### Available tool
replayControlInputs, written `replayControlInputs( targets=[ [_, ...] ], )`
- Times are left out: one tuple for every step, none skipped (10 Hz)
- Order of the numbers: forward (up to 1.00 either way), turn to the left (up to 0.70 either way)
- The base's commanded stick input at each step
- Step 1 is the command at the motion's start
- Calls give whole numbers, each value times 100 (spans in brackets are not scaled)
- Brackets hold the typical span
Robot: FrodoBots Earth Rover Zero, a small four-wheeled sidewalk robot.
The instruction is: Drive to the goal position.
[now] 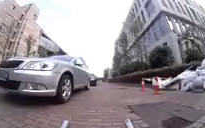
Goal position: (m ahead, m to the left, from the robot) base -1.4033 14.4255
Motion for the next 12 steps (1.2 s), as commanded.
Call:
replayControlInputs(
  targets=[
    [0,0],
    [0,0],
    [0,0],
    [0,0],
    [-39,0],
    [-45,0],
    [-45,-5],
    [-45,-20],
    [-45,-27],
    [-45,-27],
    [-45,-27],
    [-45,-27]
  ],
)
